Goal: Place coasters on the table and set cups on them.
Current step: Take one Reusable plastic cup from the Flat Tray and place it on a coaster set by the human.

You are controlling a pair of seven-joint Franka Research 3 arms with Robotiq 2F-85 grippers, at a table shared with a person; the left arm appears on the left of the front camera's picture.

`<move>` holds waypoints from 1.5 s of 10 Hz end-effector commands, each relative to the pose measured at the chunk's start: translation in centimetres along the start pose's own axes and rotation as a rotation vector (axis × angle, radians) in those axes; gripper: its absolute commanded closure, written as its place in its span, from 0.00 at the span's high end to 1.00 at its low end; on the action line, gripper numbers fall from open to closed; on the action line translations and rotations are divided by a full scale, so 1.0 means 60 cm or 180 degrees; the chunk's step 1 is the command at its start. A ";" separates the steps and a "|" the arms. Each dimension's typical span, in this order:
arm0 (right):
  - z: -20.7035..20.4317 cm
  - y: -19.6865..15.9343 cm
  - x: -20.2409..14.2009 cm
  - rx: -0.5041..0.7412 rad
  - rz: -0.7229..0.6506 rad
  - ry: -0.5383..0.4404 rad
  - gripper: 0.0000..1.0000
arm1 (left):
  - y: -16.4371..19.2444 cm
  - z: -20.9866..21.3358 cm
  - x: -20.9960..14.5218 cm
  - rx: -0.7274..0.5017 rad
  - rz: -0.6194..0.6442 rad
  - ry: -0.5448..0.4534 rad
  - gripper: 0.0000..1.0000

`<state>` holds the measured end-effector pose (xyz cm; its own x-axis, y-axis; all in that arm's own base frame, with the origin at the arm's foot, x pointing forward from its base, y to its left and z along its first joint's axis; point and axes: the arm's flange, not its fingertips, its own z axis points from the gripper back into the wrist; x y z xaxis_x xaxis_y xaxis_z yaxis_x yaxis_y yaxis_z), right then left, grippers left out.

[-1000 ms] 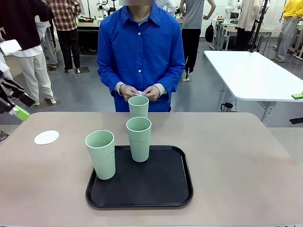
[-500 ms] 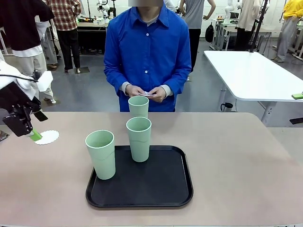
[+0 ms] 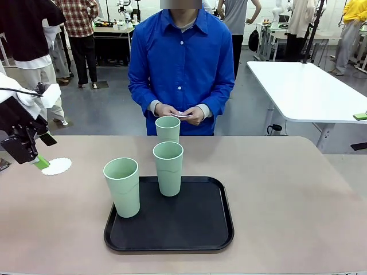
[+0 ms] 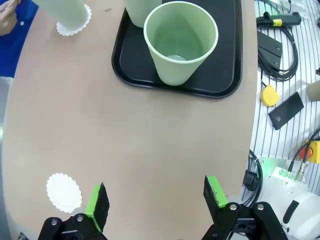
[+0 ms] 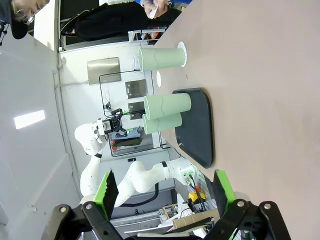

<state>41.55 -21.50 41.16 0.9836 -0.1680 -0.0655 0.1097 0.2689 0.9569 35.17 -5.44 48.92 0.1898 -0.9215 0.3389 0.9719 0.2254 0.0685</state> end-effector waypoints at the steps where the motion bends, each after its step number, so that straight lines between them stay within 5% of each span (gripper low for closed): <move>1: -0.001 -0.001 -0.002 0.0029 -0.0006 0.0011 1.00 | 0.021 -0.036 -0.020 -0.0230 -0.0233 -0.0494 1.00; 4: -0.001 -0.001 -0.002 0.0029 -0.0006 0.0011 1.00 | 0.048 -0.117 -0.077 -0.0275 -0.0650 -0.1729 1.00; 6: -0.001 -0.001 -0.002 0.0029 -0.0006 0.0011 1.00 | 0.057 -0.172 -0.110 -0.0398 -0.0592 -0.2346 1.00; 12: -0.001 -0.001 -0.002 0.0029 -0.0006 0.0011 1.00 | 0.052 -0.283 -0.164 -0.1115 -0.0128 -0.2902 1.00; 14: -0.001 -0.001 -0.002 0.0029 -0.0006 0.0011 1.00 | 0.050 -0.279 -0.163 -0.0977 -0.0158 -0.2820 1.00; 15: -0.001 -0.001 -0.002 0.0029 -0.0006 0.0011 1.00 | 0.041 -0.289 -0.166 -0.1204 0.0002 -0.2813 1.00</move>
<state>41.54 -21.48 41.14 0.9836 -0.1676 -0.0661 0.1100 0.2683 0.9570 38.56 -0.96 29.69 0.1572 -0.3203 0.9342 0.9838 -0.0312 -0.1763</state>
